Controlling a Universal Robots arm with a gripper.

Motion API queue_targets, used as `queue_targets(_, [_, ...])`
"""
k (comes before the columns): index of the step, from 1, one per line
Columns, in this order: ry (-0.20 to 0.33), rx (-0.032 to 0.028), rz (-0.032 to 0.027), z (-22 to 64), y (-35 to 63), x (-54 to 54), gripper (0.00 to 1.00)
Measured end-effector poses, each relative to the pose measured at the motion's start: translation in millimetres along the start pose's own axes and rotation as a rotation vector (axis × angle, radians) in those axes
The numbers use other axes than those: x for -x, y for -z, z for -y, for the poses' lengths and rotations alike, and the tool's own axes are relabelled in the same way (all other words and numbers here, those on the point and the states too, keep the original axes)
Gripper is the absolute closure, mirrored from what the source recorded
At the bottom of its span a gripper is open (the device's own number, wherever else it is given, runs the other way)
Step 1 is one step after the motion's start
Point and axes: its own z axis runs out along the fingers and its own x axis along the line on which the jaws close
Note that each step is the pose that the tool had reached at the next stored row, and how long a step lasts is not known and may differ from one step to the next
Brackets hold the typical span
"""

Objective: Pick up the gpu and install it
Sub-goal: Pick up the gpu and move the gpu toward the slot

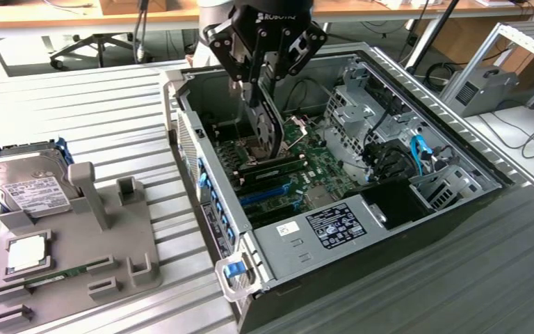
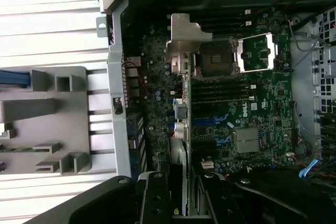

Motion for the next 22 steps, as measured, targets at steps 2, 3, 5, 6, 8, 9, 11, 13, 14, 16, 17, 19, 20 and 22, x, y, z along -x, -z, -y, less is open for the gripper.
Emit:
queue_targets(2, [0.0, 0.0, 0.0, -0.1, -0.6, 1.0, 0.74])
queue_targets(3, [0.0, 0.0, -0.0001, -0.1, -1.0, 1.6, 0.74])
queue_targets(5, [0.0, -0.0001, 0.0, -0.2, -1.8, 2.8, 0.74])
queue_targets(6, [0.0, 0.0, -0.0001, -0.2, -2.3, 3.4, 0.74])
queue_targets(8, [0.0, 0.0, -0.0001, -0.3, -3.0, 4.3, 0.74])
queue_targets(9, [0.0, -0.0001, -0.0001, -0.3, -3.4, 4.9, 0.74])
queue_targets(11, [0.0, 0.0, 0.0, -0.4, -4.2, 6.4, 0.74])
queue_targets(13, [0.0, 0.0001, 0.0, -0.5, -4.9, 7.5, 0.74])
queue_targets(14, [0.0, 0.0, 0.0, -0.5, -5.3, 8.1, 0.74])
queue_targets(16, [0.0, 0.0, 0.0, -0.6, -5.9, 9.1, 0.74])
queue_targets(17, [0.0, 0.0, 0.0, -0.6, -6.3, 9.5, 0.74])
queue_targets(19, [0.0, 0.0, 0.0, -0.6, -7.0, 10.3, 0.74])
queue_targets(20, [0.0, 0.0, 0.0, -0.7, -7.4, 10.6, 0.74])
queue_targets(22, [0.0, 0.0, 0.0, -0.7, -8.4, 11.4, 0.74])
